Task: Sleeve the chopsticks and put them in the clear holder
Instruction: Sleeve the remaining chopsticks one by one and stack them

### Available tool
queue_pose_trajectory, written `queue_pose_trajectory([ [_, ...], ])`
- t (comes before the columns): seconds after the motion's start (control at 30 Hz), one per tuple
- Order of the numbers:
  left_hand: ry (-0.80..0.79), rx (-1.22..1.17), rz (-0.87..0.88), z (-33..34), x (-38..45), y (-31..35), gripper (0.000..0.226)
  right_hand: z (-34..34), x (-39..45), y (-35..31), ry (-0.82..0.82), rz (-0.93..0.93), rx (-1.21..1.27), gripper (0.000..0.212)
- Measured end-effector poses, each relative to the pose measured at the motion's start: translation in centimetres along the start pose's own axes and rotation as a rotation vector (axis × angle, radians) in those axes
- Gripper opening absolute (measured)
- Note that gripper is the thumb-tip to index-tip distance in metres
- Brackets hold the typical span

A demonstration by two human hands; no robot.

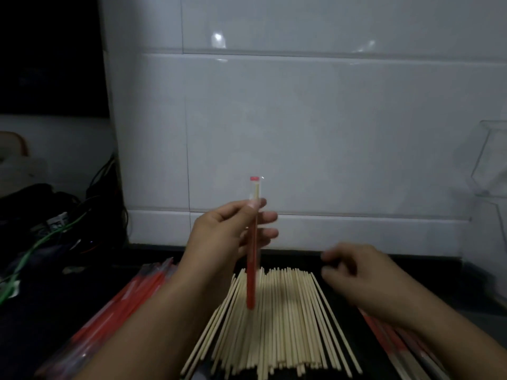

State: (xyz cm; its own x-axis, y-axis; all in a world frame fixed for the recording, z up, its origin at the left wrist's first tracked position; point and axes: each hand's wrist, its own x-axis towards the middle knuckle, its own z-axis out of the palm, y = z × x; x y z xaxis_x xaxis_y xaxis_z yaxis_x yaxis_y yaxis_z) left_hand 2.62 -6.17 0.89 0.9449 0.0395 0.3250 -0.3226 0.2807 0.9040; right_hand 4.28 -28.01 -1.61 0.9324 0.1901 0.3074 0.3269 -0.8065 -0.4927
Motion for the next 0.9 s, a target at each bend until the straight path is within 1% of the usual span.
queue_pose_trajectory([
  [0.03, 0.013, -0.042, 0.015, -0.1, 0.0, 0.3, 0.022, 0.1, -0.1, 0.3, -0.165, 0.045, -0.188, 0.030],
  [0.07, 0.026, -0.059, 0.032, -0.3, 0.0, 0.5, 0.021, 0.3, -0.3, 0.5, -0.296, 0.069, -0.340, 0.035],
  [0.1, 0.036, -0.059, 0.049, -0.4, 0.0, 0.6, 0.021, 0.6, -0.4, 0.5, -0.387, 0.077, -0.437, 0.040],
  [0.13, 0.043, -0.053, 0.064, -0.4, 0.1, 0.6, 0.021, 0.9, -0.6, 0.4, -0.442, 0.084, -0.469, 0.042],
  [0.27, 0.050, -0.067, 0.090, -0.1, 0.0, 0.5, 0.021, 1.8, -0.6, 0.3, -0.510, 0.057, -0.455, 0.053],
  [0.37, 0.051, -0.091, 0.075, -0.1, 0.0, 0.4, 0.021, 2.0, -0.6, 0.0, -0.540, 0.059, -0.453, 0.061],
  [0.5, 0.049, -0.115, 0.035, -0.2, 0.3, 0.3, 0.024, 1.8, -0.6, -0.5, -0.499, 0.062, -0.425, 0.069],
  [0.53, 0.053, -0.113, 0.036, -0.3, 0.3, 0.2, 0.024, 1.6, -0.6, -0.6, -0.483, 0.067, -0.403, 0.068],
  [0.57, 0.056, -0.105, 0.042, -0.3, 0.4, 0.3, 0.024, 1.4, -0.5, -0.5, -0.462, 0.073, -0.373, 0.062],
  [0.63, 0.059, -0.062, 0.071, -0.3, 0.3, 0.2, 0.024, 0.7, 0.0, 0.2, -0.385, 0.085, -0.264, 0.038],
  [0.67, 0.059, -0.025, 0.096, -0.3, 0.3, 0.2, 0.024, 0.2, 0.3, 0.5, -0.320, 0.089, -0.169, 0.023],
  [0.7, 0.056, 0.019, 0.124, -0.3, 0.2, 0.2, 0.023, -0.3, 0.4, 0.6, -0.265, 0.090, -0.040, 0.012],
  [0.77, 0.042, 0.111, 0.174, -0.1, 0.0, 0.0, 0.023, -1.4, 0.3, 0.5, -0.192, 0.096, 0.257, 0.023],
  [0.8, 0.034, 0.152, 0.193, -0.1, -0.1, -0.1, 0.023, -1.9, 0.2, 0.4, -0.169, 0.103, 0.349, 0.026],
  [0.83, 0.027, 0.189, 0.210, 0.0, -0.1, -0.2, 0.023, -2.2, 0.1, 0.4, -0.155, 0.095, 0.372, 0.028],
  [0.87, 0.024, 0.222, 0.221, 0.0, -0.1, -0.3, 0.022, -2.2, 0.2, 0.6, -0.135, 0.075, 0.340, 0.030],
  [0.9, 0.024, 0.247, 0.231, 0.1, 0.0, -0.4, 0.022, -1.9, 0.4, 1.2, -0.101, 0.053, 0.256, 0.030],
])
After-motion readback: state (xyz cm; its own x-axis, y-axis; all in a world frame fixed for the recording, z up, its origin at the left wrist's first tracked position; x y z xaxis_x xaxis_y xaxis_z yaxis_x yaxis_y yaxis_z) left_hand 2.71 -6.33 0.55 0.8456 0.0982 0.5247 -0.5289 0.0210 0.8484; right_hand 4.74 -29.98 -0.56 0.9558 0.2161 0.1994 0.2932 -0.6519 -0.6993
